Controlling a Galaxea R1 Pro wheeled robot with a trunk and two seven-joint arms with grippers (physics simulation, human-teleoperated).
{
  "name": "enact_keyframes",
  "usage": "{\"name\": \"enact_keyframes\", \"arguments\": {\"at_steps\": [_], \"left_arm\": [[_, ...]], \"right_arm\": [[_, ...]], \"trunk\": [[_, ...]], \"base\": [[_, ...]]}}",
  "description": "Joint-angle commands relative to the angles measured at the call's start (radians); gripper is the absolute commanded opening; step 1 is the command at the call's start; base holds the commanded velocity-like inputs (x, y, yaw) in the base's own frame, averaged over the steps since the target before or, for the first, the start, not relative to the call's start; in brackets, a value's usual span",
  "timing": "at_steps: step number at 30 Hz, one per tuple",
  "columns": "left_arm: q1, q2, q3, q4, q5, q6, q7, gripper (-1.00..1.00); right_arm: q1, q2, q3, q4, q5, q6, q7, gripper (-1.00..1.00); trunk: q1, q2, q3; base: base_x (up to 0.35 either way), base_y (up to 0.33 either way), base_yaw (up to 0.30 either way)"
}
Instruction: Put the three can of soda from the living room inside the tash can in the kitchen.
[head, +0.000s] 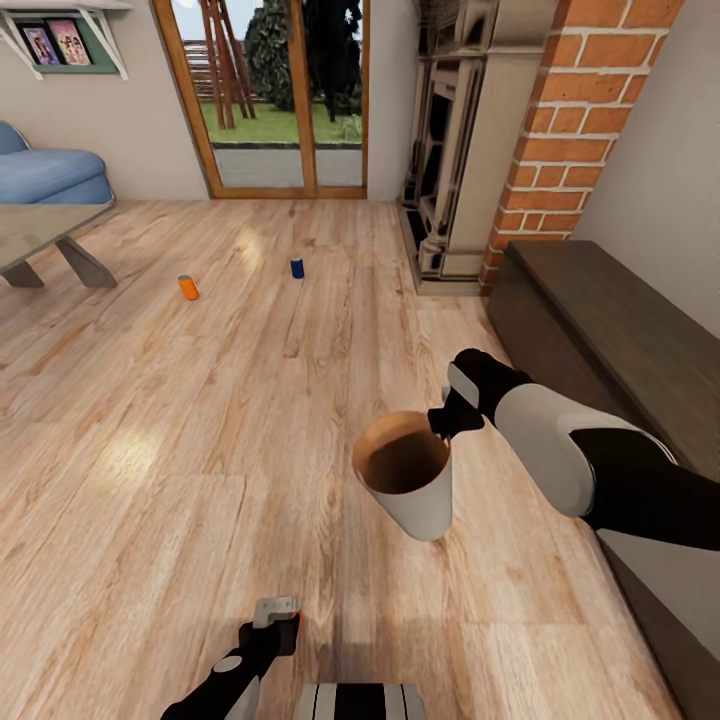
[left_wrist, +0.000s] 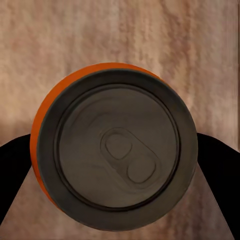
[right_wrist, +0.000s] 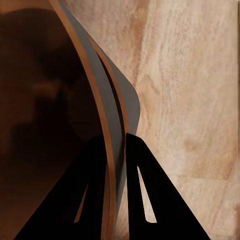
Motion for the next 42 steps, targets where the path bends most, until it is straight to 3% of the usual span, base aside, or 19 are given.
{"name": "enact_keyframes", "arguments": {"at_steps": [1, 23, 35, 42], "left_arm": [[0.0, 0.0, 0.001, 0.0, 0.0, 0.0, 0.0, -1.0], [0.002, 0.001, 0.004, -0.019, 0.001, 0.001, 0.0, -1.0], [0.003, 0.001, -0.001, -0.023, 0.0, 0.001, 0.0, -1.0], [0.004, 0.003, -0.003, -0.05, 0.0, 0.001, 0.0, -1.0]], "right_arm": [[0.001, 0.0, -0.01, 0.0, -0.014, 0.0, 0.003, -1.0], [0.009, -0.001, -0.01, -0.001, -0.014, 0.0, 0.002, -1.0], [0.02, -0.002, -0.01, -0.001, -0.014, 0.0, 0.0, -1.0], [0.036, 0.0, -0.01, -0.003, -0.014, 0.0, -0.038, -1.0]], "trunk": [[0.0, 0.0, 0.0], [0.0, 0.0, 0.0], [-0.005, 0.003, 0.047], [-0.009, 0.004, 0.074]], "base": [[0.0, 0.0, 0.0], [0.0, 0.0, 0.0], [0.0, 0.0, 0.0], [0.0, 0.0, 0.0]]}}
